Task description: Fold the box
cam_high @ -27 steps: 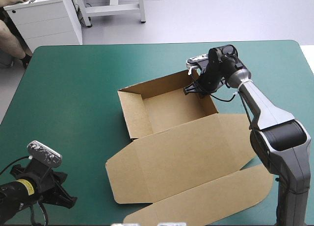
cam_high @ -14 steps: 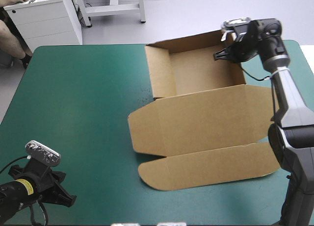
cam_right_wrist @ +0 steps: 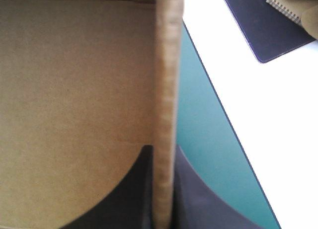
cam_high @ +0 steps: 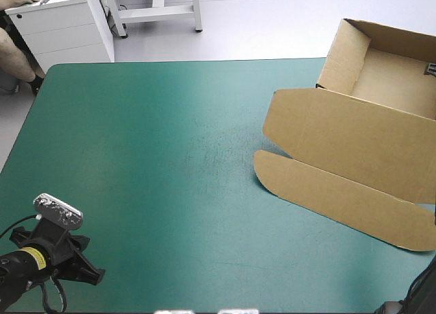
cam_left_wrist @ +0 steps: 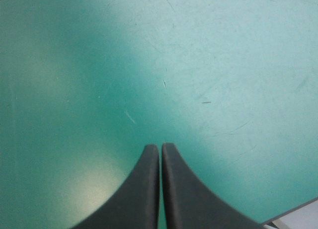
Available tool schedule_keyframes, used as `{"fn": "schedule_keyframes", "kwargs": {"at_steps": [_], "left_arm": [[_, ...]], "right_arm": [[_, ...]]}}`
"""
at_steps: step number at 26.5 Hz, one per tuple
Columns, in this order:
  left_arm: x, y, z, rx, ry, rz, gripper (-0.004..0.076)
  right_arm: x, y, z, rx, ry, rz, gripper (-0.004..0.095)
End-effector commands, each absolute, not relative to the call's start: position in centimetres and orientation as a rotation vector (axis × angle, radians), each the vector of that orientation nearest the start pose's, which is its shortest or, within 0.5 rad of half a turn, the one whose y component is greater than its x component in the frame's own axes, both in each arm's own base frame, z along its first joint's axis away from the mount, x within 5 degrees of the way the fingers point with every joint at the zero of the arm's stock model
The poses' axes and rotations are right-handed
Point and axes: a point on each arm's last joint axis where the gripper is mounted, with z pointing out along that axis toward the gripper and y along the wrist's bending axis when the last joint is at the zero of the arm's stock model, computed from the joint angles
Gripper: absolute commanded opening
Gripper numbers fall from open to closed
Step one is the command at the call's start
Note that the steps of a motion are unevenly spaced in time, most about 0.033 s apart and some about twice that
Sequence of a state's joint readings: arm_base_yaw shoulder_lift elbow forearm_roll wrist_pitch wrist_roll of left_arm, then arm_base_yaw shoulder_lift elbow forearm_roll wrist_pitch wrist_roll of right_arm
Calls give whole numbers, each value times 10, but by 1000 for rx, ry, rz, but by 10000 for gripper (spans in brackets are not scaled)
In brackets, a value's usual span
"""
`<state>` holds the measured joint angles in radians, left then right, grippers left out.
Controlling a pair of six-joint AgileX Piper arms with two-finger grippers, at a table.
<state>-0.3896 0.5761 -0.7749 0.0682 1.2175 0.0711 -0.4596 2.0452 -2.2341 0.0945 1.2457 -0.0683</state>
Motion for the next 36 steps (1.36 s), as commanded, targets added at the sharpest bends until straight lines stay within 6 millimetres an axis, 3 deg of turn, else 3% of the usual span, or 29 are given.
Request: {"fn": "schedule_keyframes", "kwargs": {"at_steps": [1, 6, 8, 11, 14, 18, 20, 24, 27, 31, 36], "left_arm": [[74, -25, 339, 546, 2355, -68, -8], [74, -24, 339, 545, 2348, -64, -8], [74, -24, 339, 545, 2348, -64, -8], [74, -24, 339, 545, 2348, -64, -8], [74, -24, 339, 545, 2348, -64, -8], [74, -24, 339, 545, 2346, -61, -8], [74, -24, 339, 545, 2346, -61, -8], [75, -24, 339, 544, 2340, -62, -8], [75, -25, 340, 543, 2338, -62, -8], [76, -26, 341, 538, 2315, -78, -8], [78, -27, 343, 532, 2288, -91, -8]], "right_arm": [[394, -197, 395, 492, 2413, -33, 2], [397, -205, 381, 492, 2435, -65, 216], [397, -205, 381, 461, 2441, -76, 386], [391, -201, 391, 456, 2432, -67, 661], [383, -196, 406, 441, 2401, -81, 743], [364, -184, 438, 373, 2333, -95, 685], [357, -176, 450, 349, 2310, -63, 601], [347, -161, 468, 313, 2249, 23, 302], [344, -148, 478, 245, 2202, 123, -2], [341, -125, 487, 177, 2174, 202, -14], [335, -88, 476, 20, 2245, 222, -15]]}}
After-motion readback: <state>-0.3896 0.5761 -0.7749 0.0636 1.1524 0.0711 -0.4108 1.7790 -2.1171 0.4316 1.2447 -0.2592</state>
